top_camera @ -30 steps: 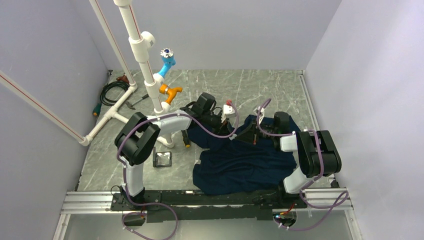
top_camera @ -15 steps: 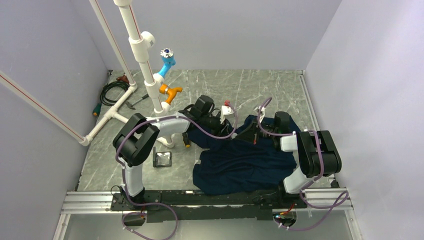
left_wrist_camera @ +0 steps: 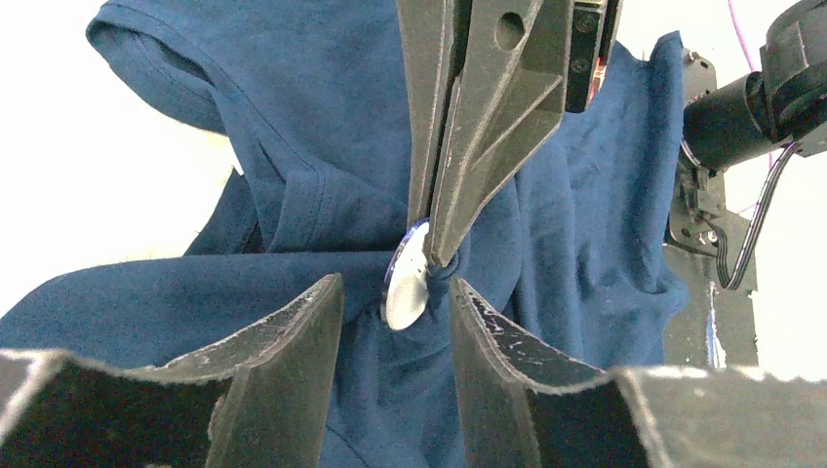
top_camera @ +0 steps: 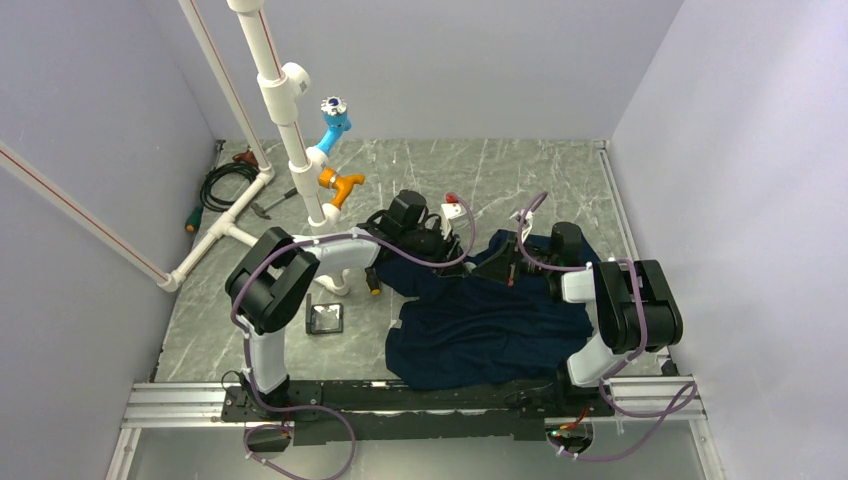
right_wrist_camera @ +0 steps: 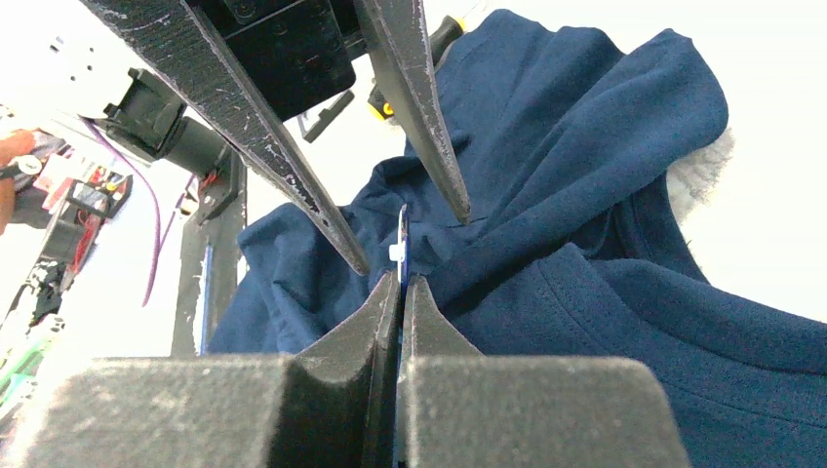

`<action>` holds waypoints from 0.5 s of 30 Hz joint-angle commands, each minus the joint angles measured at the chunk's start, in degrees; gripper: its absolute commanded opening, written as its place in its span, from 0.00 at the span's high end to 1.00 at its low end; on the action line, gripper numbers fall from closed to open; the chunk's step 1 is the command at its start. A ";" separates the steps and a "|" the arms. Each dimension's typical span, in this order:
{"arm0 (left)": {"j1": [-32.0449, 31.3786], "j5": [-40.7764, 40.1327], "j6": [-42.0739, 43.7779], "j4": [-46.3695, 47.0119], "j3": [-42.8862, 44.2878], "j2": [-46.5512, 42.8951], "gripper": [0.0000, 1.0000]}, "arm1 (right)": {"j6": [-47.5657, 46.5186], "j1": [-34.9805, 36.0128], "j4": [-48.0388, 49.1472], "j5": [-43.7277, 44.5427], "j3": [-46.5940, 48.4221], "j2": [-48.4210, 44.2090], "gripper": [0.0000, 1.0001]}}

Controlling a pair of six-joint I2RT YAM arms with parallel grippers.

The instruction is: Remove the brooch from the garment

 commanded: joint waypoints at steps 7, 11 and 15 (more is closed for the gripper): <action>-0.61 -1.92 -2.65 1.67 1.63 -0.02 0.54 | 0.60 -0.39 4.46 -2.04 -0.29 0.13 1.00; -0.71 -1.16 -2.69 1.99 1.83 0.12 0.53 | 0.42 -0.43 4.25 -2.09 -0.27 0.13 1.00; -0.90 0.13 -2.45 2.03 2.19 0.40 0.51 | 0.41 -0.44 4.43 -2.21 -0.33 0.12 1.00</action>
